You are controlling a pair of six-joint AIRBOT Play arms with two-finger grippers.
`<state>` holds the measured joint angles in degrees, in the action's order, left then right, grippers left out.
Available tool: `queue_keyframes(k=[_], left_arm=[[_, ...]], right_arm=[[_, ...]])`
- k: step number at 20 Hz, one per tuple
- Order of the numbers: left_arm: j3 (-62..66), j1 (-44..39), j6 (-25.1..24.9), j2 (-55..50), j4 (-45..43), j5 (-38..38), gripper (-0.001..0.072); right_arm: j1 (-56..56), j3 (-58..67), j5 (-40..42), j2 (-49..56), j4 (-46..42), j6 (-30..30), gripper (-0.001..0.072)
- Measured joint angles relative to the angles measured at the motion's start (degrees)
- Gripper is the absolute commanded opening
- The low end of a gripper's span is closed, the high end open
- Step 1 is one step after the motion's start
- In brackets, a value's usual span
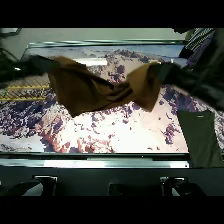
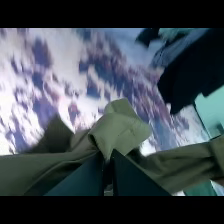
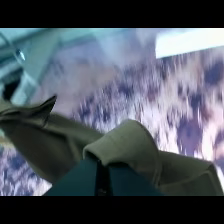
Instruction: Fold the clothes and pants, and hang the long-sleeved shirts on hangers.
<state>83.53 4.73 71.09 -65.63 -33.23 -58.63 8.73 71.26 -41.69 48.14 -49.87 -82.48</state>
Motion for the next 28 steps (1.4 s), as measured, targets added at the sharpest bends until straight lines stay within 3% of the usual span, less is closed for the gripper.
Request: queue_keyframes(k=[5,8,13,18,26,27,28], left_arm=[[5.5,5.3,12.1,16.5,-11.8,-1.8,0.0014],[6.4,7.4,19.9,23.9,-21.8,-3.8,0.0014],[5.6,8.2,24.8,23.7,-31.1,-11.2,0.0013],[1.6,5.1,22.7,7.5,-34.2,-12.1,0.0013],[9.1,-4.0,21.4,-32.9,-34.6,-0.8,0.0017],[10.6,-4.9,21.4,-36.3,-34.3,-0.4,0.0027],[11.7,-5.6,21.3,-38.7,-34.1,-0.3,0.0152]], right_arm=[[0.0,13.4,-3.0,-7.5,-8.2,-0.4,0.0031],[0.0,16.9,-5.0,-11.3,-16.2,-5.4,0.0032],[0.0,18.5,-14.1,-8.2,-27.1,-12.3,0.0031],[0.0,15.9,-19.4,5.8,-28.5,-9.4,0.0031],[0.0,11.2,-12.8,30.6,-24.9,-6.4,0.0032],[0.0,11.1,-12.2,32.6,-24.2,-6.5,0.0032],[0.0,11.1,-11.6,34.2,-23.6,-6.5,0.0032]])
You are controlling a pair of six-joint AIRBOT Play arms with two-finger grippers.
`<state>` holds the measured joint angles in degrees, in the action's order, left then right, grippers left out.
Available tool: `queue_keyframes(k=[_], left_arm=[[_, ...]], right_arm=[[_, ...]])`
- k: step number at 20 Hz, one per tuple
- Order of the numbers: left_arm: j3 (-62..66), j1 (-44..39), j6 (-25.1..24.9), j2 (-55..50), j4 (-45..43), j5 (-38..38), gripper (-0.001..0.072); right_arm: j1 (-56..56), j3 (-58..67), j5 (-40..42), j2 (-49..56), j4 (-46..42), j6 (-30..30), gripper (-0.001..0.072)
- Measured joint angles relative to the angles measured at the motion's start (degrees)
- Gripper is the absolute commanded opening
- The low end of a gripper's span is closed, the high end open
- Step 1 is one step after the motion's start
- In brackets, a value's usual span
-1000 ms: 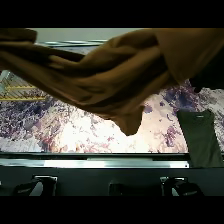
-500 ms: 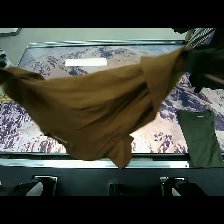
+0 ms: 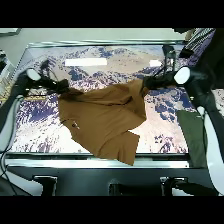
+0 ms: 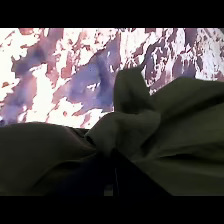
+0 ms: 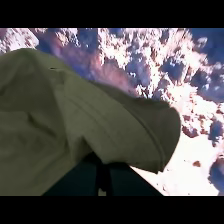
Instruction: Fold the clothes and pants, and hang the long-sleeved shirts on hangers.
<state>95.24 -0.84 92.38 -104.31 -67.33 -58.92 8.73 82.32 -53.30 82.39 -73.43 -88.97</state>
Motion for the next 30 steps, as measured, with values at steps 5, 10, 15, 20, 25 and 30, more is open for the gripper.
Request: queue_keyframes(k=[5,10,15,20,25,30], left_arm=[[2.5,1.3,-2.1,-1.3,0.9,-4.1,0.0535],[-4.6,7.5,-3.4,12.1,1.1,-14.8,0.0533],[-35.9,10.0,-0.3,36.3,7.1,-11.9,0.0533],[-62.3,5.3,-2.0,51.1,21.7,-3.4,0.0534],[-70.8,-5.7,0.1,53.7,26.7,1.3,0.0533],[-72.5,-14.2,3.0,50.2,27.9,6.1,0.0534]], right_arm=[[0.0,-0.1,0.9,3.2,1.7,-0.2,0.0032],[0.0,-0.1,-2.2,2.3,2.1,0.4,0.0032],[0.0,-0.1,-7.0,1.2,2.3,1.6,0.0032],[0.0,-0.1,-11.5,0.9,2.3,2.0,0.0032],[0.0,-0.1,-15.5,0.9,2.3,2.2,0.0032],[0.0,-0.1,-18.0,0.9,3.4,2.2,0.0032]])
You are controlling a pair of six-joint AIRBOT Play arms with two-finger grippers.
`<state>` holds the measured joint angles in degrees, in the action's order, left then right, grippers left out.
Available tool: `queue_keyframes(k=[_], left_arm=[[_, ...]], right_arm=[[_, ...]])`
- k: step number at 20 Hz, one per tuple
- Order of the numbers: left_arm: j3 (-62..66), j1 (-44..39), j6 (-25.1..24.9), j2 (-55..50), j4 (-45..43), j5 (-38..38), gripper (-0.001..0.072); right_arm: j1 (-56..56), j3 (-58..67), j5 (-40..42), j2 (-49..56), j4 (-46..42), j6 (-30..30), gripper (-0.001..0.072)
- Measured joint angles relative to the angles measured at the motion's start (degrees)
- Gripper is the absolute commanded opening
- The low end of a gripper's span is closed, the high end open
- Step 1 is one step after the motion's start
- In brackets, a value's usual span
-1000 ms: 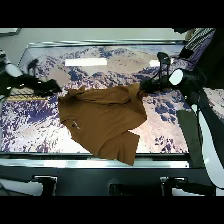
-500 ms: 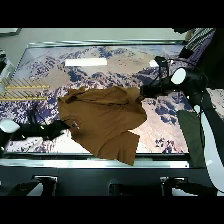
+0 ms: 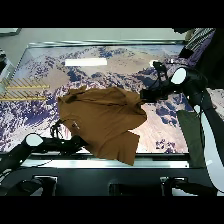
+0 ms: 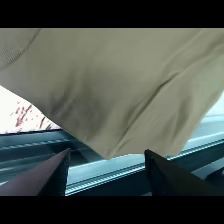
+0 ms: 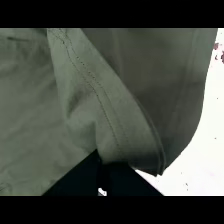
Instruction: Fold the clothes and pants, and hang the long-sleeved shirts on hangers.
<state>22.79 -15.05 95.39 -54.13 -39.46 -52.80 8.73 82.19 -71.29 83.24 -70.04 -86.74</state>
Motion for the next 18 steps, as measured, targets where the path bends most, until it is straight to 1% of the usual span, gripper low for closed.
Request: queue_keyframes(k=[5,9,10,11,12,13,14,16,18], left_arm=[[-0.3,-5.1,1.0,-5.0,1.0,2.8,0.0534],[-0.3,-7.2,1.1,-7.2,3.7,6.4,0.0533],[-0.3,-7.5,1.1,-7.8,4.5,7.0,0.0528],[-0.3,-7.9,1.2,-8.5,5.3,7.8,0.0506],[-0.2,-8.2,1.1,-9.2,5.9,8.2,0.041],[-0.2,-8.5,0.7,-10.0,6.3,8.7,0.0231],[-0.2,-8.7,-0.3,-10.6,6.6,9.4,0.0018],[0.3,-9.0,-3.0,-11.2,8.3,10.2,0.0015],[2.5,-8.0,-6.3,-11.0,9.8,9.1,0.0014]], right_arm=[[0.0,0.0,-1.4,0.0,1.5,0.0,0.0032],[0.0,0.0,-2.3,-0.2,1.9,0.0,0.0032],[0.0,0.0,-2.3,-0.4,2.1,0.0,0.0032],[0.0,0.0,-2.3,-0.6,2.1,0.0,0.0032],[0.0,0.0,-2.2,-0.8,2.2,0.0,0.0032],[0.0,0.0,-2.2,-1.0,2.2,0.0,0.0032],[0.0,0.0,-2.3,-1.2,2.3,0.0,0.0032],[0.0,0.0,-2.3,-1.9,2.4,0.0,0.0032],[0.0,0.0,-2.1,-3.1,3.0,0.2,0.0031]])
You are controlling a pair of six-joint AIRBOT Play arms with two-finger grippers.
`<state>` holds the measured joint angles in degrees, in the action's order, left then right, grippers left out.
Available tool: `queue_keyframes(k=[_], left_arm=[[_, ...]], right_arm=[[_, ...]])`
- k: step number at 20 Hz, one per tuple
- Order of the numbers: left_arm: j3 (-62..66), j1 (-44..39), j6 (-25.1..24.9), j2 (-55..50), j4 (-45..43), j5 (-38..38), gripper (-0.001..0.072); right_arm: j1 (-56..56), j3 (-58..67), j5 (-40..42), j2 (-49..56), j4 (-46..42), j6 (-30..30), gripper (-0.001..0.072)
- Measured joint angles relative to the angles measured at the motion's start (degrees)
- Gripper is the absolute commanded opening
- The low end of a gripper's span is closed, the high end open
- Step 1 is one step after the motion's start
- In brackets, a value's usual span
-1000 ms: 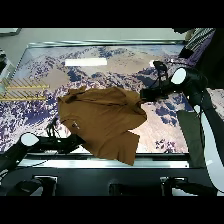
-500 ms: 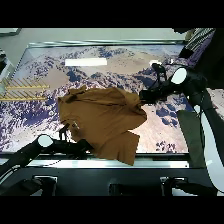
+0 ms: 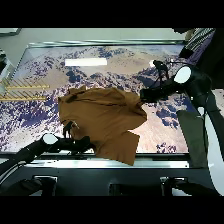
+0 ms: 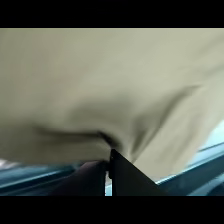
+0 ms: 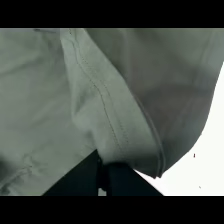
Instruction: Fold the clothes and pants, and hang the long-sleeved shirts on hangers.
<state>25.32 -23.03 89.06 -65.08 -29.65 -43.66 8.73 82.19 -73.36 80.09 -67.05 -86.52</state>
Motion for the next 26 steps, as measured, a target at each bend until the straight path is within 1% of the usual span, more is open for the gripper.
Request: queue_keyframes(k=[2,4,9,11,13,15,18,20,22,24,26], left_arm=[[4.2,2.6,-2.5,1.0,0.4,-2.5,0.0014],[10.6,6.8,-4.0,2.7,-2.0,-5.9,0.0013],[35.2,21.0,-5.3,11.1,-12.5,-17.4,0.0013],[45.9,27.1,-3.6,15.4,-17.0,-21.1,0.0013],[55.4,32.6,0.0,19.8,-21.7,-23.9,0.0014],[62.4,37.4,3.9,24.2,-26.0,-25.5,0.0014],[67.8,42.6,9.8,30.2,-31.9,-26.8,0.0014],[69.3,44.8,13.0,32.6,-35.0,-27.4,0.0013],[69.7,46.1,14.8,33.0,-37.0,-27.9,0.0013],[69.0,46.8,14.1,30.8,-37.2,-29.5,0.0013],[67.0,47.0,11.3,26.0,-35.7,-31.1,0.0013]], right_arm=[[0.0,0.0,1.7,-2.3,0.4,0.9,0.0031],[0.0,0.0,4.8,-6.0,0.4,2.4,0.0031],[0.0,0.0,13.0,-20.8,-0.1,5.6,0.0031],[0.0,0.0,14.8,-28.5,-0.3,5.5,0.0031],[0.0,0.0,16.0,-36.9,-0.5,3.9,0.0031],[0.0,0.0,17.0,-44.0,-1.4,0.6,0.0031],[0.0,0.1,18.1,-51.5,-4.3,-6.3,0.0031],[0.0,0.1,18.3,-53.4,-7.0,-10.1,0.0031],[0.0,0.2,17.6,-52.9,-9.6,-12.7,0.0031],[0.0,0.1,15.3,-49.7,-11.4,-14.2,0.0031],[0.0,-0.4,12.4,-43.9,-12.5,-14.7,0.0031]])
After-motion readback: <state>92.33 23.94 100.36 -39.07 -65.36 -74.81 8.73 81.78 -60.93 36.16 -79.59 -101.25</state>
